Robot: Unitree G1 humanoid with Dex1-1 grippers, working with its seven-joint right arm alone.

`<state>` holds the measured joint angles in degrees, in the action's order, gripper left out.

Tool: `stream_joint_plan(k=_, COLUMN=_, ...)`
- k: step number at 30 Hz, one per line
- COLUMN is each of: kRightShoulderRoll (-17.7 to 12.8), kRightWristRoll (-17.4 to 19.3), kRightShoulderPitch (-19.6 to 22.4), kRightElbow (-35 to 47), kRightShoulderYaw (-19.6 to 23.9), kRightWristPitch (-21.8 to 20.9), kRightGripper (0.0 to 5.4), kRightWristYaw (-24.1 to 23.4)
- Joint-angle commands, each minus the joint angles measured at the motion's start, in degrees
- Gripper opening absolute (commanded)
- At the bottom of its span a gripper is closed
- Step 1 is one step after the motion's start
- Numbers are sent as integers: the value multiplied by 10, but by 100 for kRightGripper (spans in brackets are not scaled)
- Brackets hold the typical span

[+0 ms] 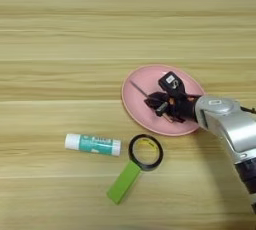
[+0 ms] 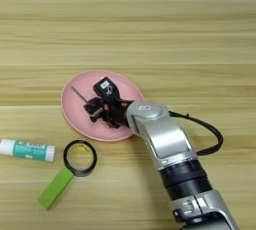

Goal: Move the objects on the table

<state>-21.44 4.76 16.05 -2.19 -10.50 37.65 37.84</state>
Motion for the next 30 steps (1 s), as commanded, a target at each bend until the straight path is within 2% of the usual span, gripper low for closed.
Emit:
stream_joint_plan(k=1, kRightShoulderRoll=-7, kRightWristRoll=2, kRightShoulderPitch=22, kRightElbow=16, kRightShoulderYaw=17, kRightWristPitch=-13, kRightGripper=82, kRightWristYaw=-12)
stream_joint_plan(k=30, kRightShoulderRoll=-10, kRightWristRoll=22, kRightShoulderPitch=44, kRightElbow=76, kRightShoulderYaw=53, kRightWristPitch=-4, kRightGripper=80, kRightWristYaw=-7)
